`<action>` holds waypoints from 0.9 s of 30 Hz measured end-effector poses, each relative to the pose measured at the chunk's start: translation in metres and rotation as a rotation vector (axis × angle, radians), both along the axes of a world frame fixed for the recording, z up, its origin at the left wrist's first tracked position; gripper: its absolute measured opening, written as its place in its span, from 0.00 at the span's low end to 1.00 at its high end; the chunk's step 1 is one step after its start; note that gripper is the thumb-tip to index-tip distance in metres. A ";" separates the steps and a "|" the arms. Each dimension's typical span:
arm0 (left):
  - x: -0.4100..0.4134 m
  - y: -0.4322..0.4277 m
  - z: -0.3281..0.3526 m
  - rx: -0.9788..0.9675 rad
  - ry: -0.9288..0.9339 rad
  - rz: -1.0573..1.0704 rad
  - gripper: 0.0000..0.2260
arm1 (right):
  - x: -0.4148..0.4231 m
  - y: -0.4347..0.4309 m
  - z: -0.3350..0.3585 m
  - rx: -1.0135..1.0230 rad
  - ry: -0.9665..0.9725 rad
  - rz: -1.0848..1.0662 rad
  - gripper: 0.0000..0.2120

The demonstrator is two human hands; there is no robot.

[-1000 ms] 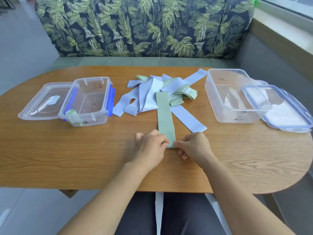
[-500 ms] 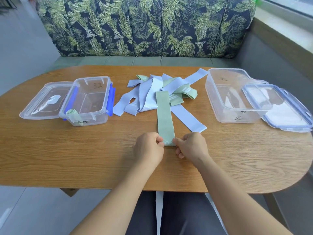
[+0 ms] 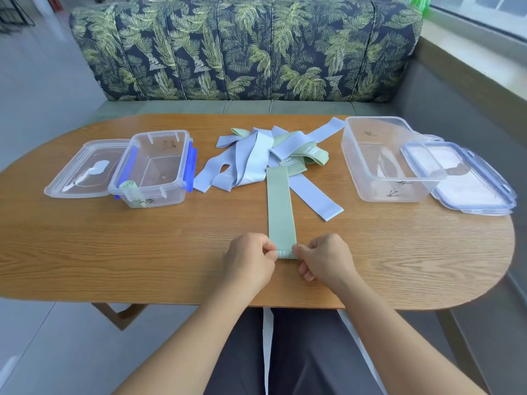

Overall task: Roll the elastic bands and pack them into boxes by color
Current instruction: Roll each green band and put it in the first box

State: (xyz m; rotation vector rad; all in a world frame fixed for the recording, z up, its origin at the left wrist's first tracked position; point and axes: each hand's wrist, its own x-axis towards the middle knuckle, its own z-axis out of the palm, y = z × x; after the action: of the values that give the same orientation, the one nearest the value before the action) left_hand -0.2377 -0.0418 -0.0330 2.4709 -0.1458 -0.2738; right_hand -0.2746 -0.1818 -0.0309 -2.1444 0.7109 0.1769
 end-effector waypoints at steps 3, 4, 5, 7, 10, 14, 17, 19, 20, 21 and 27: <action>0.001 -0.002 0.003 0.076 -0.058 -0.027 0.05 | 0.004 0.000 0.003 -0.022 0.017 -0.005 0.14; 0.001 -0.003 0.003 0.113 -0.091 -0.038 0.06 | 0.005 0.000 0.003 -0.028 0.020 -0.007 0.14; 0.000 -0.004 0.004 0.147 -0.124 -0.045 0.06 | 0.006 0.000 0.004 -0.028 0.023 -0.009 0.14; -0.002 -0.006 0.004 0.196 -0.175 -0.046 0.06 | 0.007 0.000 0.004 -0.024 0.033 -0.011 0.14; -0.002 -0.006 0.002 0.216 -0.247 -0.077 0.06 | 0.009 -0.001 0.002 -0.041 0.056 -0.008 0.16; 0.000 -0.006 0.003 0.229 -0.245 -0.175 0.09 | 0.013 -0.002 0.002 -0.052 0.076 -0.001 0.17; 0.004 -0.006 0.004 0.213 -0.170 -0.196 0.10 | 0.013 -0.004 0.002 -0.020 0.053 -0.014 0.16; 0.008 -0.006 0.006 0.217 -0.127 -0.210 0.10 | 0.010 -0.004 0.001 -0.045 -0.029 -0.064 0.14; 0.010 -0.007 0.008 0.225 -0.110 -0.220 0.11 | 0.008 -0.004 0.000 -0.093 -0.090 -0.091 0.13; 0.011 -0.008 0.010 0.232 -0.097 -0.228 0.11 | 0.005 -0.004 0.000 -0.139 -0.153 -0.100 0.12; 0.022 -0.008 0.016 0.254 -0.026 -0.258 0.09 | -0.002 0.005 -0.009 -0.290 -0.377 0.245 0.05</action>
State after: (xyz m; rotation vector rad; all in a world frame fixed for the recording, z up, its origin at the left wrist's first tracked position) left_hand -0.2158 -0.0494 -0.0171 2.7075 -0.4691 -0.3901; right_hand -0.2765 -0.1769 -0.0402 -2.4449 0.2651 -0.2108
